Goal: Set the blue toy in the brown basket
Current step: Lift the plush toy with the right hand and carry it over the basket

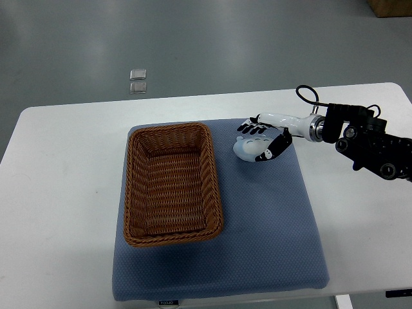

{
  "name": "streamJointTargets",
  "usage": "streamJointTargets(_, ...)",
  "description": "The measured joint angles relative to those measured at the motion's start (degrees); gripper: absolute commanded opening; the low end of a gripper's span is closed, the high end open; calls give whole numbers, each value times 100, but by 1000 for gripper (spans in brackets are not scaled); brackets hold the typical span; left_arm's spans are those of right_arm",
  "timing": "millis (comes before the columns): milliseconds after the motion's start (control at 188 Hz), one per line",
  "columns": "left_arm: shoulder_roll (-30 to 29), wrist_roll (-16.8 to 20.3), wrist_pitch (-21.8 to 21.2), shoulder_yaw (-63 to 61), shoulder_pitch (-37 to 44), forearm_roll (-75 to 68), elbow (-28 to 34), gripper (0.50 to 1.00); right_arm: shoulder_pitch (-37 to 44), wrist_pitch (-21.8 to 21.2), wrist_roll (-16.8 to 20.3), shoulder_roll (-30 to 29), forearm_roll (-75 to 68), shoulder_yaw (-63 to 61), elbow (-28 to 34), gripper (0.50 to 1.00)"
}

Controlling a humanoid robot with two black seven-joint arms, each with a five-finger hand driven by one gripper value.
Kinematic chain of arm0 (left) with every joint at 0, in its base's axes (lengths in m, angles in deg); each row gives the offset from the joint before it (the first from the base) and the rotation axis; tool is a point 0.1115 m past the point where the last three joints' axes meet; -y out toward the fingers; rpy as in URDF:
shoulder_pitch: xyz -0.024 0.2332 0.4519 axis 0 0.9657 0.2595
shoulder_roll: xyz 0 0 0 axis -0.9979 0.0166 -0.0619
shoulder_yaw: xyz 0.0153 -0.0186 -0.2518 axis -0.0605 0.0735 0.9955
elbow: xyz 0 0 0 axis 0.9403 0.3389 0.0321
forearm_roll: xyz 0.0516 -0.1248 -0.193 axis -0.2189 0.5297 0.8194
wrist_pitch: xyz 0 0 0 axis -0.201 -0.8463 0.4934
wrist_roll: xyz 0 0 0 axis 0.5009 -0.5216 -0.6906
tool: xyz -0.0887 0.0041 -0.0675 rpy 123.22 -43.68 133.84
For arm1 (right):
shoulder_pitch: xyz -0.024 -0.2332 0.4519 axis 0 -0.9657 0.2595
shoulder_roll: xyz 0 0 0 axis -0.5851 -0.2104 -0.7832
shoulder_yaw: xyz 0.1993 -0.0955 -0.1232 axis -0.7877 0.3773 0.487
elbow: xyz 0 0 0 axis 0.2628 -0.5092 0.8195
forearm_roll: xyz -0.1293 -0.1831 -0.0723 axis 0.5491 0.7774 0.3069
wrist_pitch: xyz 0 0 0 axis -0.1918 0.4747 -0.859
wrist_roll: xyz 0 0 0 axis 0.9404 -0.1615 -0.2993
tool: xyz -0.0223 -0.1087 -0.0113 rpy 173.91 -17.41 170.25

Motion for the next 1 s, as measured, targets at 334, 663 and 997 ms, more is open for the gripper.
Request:
streamJointTargets(334,0,0,0,0,0,0,2,1000,37,218,-118,-92,93,154,-54,500)
streamJointTargets(663,0,0,0,0,0,0,1,1000,548,155,-800,120,-27,29,222,500)
streamJointTargets(997,0,0,0,0,0,0,1,1000,804,138,-1288,-328,-36,101,816,500)
